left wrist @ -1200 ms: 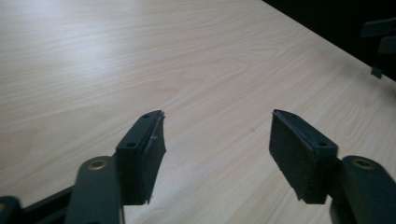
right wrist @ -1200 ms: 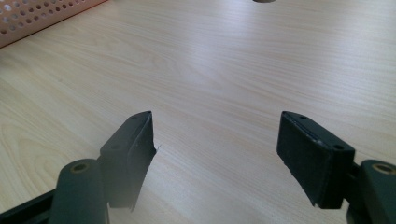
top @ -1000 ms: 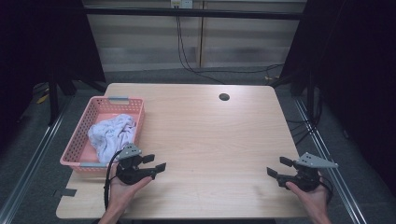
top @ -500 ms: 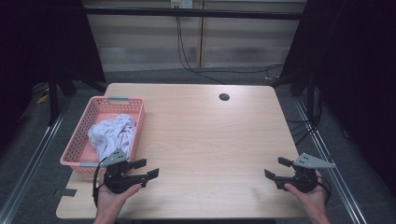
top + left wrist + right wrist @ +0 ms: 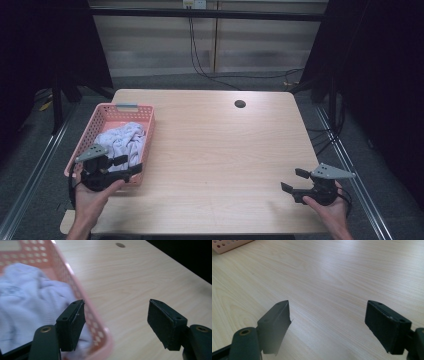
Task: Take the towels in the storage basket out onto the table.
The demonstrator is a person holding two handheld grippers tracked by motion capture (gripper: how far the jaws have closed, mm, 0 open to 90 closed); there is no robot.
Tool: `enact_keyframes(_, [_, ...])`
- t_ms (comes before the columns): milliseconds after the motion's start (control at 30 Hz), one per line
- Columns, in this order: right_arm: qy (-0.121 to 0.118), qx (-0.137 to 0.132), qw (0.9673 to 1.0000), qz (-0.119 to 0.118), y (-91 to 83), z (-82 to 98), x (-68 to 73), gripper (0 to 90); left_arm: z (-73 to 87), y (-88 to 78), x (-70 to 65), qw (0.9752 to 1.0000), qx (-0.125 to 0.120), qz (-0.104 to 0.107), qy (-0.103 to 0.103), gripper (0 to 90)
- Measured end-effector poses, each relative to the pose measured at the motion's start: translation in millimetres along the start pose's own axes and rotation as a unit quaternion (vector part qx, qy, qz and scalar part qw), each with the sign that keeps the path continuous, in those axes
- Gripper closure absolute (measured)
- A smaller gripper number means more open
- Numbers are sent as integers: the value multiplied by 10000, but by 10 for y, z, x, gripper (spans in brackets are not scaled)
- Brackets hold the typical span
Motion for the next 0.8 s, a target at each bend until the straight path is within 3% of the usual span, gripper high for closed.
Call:
enact_keyframes(33, [0,0,10000,0,0,0,0,202,0,0,0,10000,0,0,0,300])
enact_keyframes(267, [-12,39,10000,-73,17,10,27,202,-121,-34,350,9984,360,-431,47,278])
enact_keyframes(333, [-5,60,9999,-110,22,14,31,204,-151,-41,404,9983,449,-369,-15,248])
enact_keyframes(400, [-7,72,9999,-122,38,16,30,204,-192,-58,458,9972,473,-580,93,254])
enact_keyframes(533, [3,99,9999,-133,49,17,39,210,-250,-83,533,9962,518,-683,129,237])
enact_keyframes(633, [-24,103,9998,-162,57,19,52,220,-271,-38,654,9938,733,-825,103,232])
enact_keyframes(733, [-42,101,9998,-165,62,20,46,220,-251,49,727,9906,1064,-832,220,219])
enact_keyframes(800, [-51,113,9997,-193,66,22,49,220,-255,83,737,9912,1048,-759,294,241])
Point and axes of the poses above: each handheld gripper's, and its own axes: y roughly forward along the jaws, z roughly out of its underside, x roughly to its left, the point moved 8 cm from there along y, roughly forward along the jaws, and after that the axes turned 3 degrees about z, right-handed, at the moved point
